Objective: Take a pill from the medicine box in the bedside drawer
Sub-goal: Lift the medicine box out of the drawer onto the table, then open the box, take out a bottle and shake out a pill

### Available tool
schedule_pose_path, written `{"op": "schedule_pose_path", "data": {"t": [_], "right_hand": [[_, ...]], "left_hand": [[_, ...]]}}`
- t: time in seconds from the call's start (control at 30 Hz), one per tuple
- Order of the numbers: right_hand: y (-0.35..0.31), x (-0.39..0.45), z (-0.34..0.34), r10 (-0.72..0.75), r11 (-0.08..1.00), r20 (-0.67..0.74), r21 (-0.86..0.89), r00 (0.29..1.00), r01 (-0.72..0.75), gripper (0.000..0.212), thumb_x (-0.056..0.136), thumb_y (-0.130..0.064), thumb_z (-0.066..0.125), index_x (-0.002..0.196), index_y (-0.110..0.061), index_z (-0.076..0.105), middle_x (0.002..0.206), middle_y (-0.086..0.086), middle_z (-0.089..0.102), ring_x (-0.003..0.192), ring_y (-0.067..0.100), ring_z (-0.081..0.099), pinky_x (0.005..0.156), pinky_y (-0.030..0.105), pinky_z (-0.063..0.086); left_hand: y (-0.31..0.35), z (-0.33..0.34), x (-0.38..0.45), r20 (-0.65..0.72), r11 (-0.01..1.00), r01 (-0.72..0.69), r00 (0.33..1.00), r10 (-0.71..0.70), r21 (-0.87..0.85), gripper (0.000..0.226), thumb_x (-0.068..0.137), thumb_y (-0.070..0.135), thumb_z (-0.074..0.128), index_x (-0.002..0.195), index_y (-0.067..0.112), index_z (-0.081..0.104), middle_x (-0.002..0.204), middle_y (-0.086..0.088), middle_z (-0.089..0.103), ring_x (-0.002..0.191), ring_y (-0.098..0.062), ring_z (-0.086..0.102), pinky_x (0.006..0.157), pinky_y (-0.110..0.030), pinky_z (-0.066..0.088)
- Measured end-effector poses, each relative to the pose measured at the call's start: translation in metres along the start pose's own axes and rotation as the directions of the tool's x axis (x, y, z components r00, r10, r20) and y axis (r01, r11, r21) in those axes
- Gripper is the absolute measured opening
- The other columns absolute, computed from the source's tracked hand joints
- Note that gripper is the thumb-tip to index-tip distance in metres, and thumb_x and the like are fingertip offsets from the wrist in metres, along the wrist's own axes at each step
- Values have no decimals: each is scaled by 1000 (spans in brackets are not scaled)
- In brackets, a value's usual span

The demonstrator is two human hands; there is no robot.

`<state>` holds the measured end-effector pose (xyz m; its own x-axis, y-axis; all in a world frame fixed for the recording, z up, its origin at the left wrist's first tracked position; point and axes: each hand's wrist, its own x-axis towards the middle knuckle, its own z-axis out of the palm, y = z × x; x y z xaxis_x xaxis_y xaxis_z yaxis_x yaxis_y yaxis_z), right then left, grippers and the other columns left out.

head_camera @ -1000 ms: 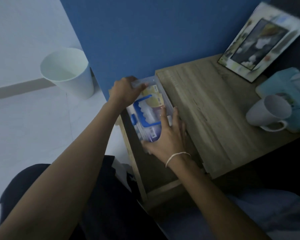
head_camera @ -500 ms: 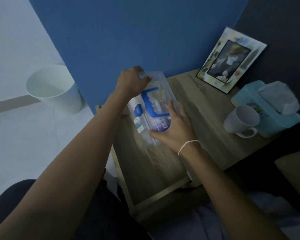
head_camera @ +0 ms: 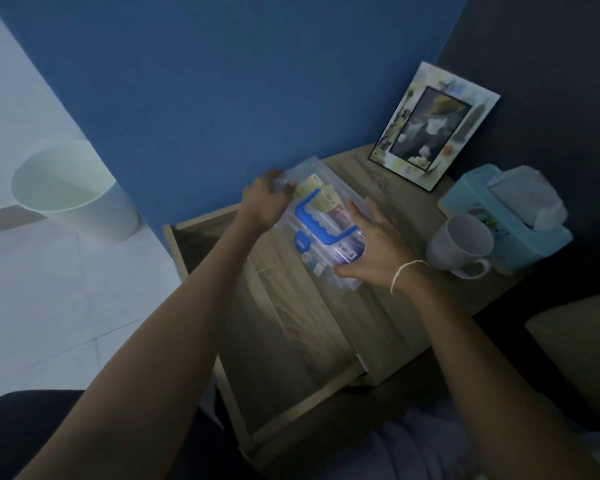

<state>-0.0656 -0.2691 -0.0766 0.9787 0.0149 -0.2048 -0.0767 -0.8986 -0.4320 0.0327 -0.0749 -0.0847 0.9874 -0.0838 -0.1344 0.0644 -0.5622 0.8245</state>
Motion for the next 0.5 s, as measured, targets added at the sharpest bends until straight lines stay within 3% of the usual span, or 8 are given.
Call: {"op": "schedule_pose_path", "data": {"t": [0.13, 0.23, 0.3, 0.37, 0.5], "right_hand": [[5, 1, -2, 18, 990, 12, -137, 1000, -16, 109, 65, -54, 72, 147, -37, 3, 160, -3, -10, 145, 32, -14, 114, 65, 13], [2, -13, 18, -24, 958, -229, -284, 973, -43, 91, 76, -52, 61, 146, -29, 7, 160, 5, -2, 145, 29, -14, 115, 65, 3], [-3, -25, 35, 1, 987, -317, -152, 949, -52, 83, 84, -48, 55, 147, -21, 8, 160, 10, 4, 146, 24, -8, 118, 56, 6], [-4, -29, 49, 25, 999, -346, -27, 938, -37, 80, 88, -49, 49, 149, -19, 5, 160, 9, 4, 146, 19, -8, 120, 48, 8], [3, -15, 49, -16, 999, -378, -40, 926, 1, 78, 91, -46, 46, 149, -17, 4, 160, 7, 3, 146, 18, -9, 120, 42, 4]], "left_hand": [[-10, 12, -2, 14, 998, -55, 998, 55, 37, 54, 98, 39, 45, 143, 10, 38, 147, -12, 44, 136, -30, 40, 110, -34, 30], [-16, 17, -12, -50, 879, -293, 941, 335, 376, 53, 101, 33, 36, 146, 5, 29, 155, -17, 30, 144, -34, 25, 118, -43, 16], [-21, 21, -25, 22, 742, -453, 860, 510, 495, 51, 102, 31, 32, 146, 5, 30, 156, -16, 27, 146, -34, 20, 120, -47, 9], [-27, 26, -34, 115, 657, -550, 804, 584, 515, 51, 102, 30, 31, 147, 6, 28, 157, -14, 27, 148, -29, 17, 121, -42, 7], [-28, 32, -25, 112, 714, -544, 823, 558, 440, 52, 102, 29, 31, 148, 6, 23, 158, -11, 23, 149, -24, 13, 123, -38, 8]]}}
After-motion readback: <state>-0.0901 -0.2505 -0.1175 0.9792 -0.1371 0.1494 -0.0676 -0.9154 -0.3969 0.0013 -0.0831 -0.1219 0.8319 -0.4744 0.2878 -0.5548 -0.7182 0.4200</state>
